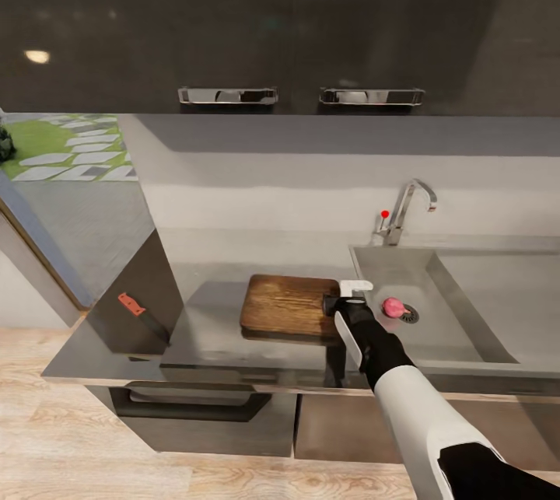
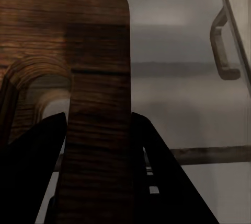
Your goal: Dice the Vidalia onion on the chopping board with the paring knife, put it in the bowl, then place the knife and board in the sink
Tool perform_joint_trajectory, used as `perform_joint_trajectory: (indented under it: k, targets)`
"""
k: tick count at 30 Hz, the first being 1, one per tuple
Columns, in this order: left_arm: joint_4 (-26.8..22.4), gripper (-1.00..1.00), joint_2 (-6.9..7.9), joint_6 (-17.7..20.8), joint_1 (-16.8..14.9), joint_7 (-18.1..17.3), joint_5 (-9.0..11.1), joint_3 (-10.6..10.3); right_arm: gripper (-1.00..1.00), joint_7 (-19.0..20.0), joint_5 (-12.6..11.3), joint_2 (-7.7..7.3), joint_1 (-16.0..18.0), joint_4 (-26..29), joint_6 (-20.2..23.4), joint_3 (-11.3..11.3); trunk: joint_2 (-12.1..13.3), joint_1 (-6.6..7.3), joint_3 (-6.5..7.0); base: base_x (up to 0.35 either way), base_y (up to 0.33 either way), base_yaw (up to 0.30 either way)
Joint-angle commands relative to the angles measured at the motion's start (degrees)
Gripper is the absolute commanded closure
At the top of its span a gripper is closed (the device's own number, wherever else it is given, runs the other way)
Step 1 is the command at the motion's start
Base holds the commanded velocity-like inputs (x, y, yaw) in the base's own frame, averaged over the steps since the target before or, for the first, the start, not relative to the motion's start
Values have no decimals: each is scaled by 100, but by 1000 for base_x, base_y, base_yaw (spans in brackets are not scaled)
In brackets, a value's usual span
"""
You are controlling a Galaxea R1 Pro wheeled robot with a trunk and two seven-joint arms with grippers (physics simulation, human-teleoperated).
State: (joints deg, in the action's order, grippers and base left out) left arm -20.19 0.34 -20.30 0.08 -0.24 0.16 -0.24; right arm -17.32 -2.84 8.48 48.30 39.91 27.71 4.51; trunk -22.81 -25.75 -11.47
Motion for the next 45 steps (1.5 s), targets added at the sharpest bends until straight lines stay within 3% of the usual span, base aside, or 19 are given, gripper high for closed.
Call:
perform_joint_trajectory:
  k: [1, 45]
  targets:
    - [-7, -100, 1, -9, 1, -2, 2, -2, 100, -44, -32, -8, 4, 7, 34, 24, -11, -3, -10, 0, 0, 0]
    - [-3, -100, 2, -9, 1, -2, 1, -2, 100, -44, -36, -13, 4, 8, 44, 127, -11, -3, -10, 36, 12, 9]
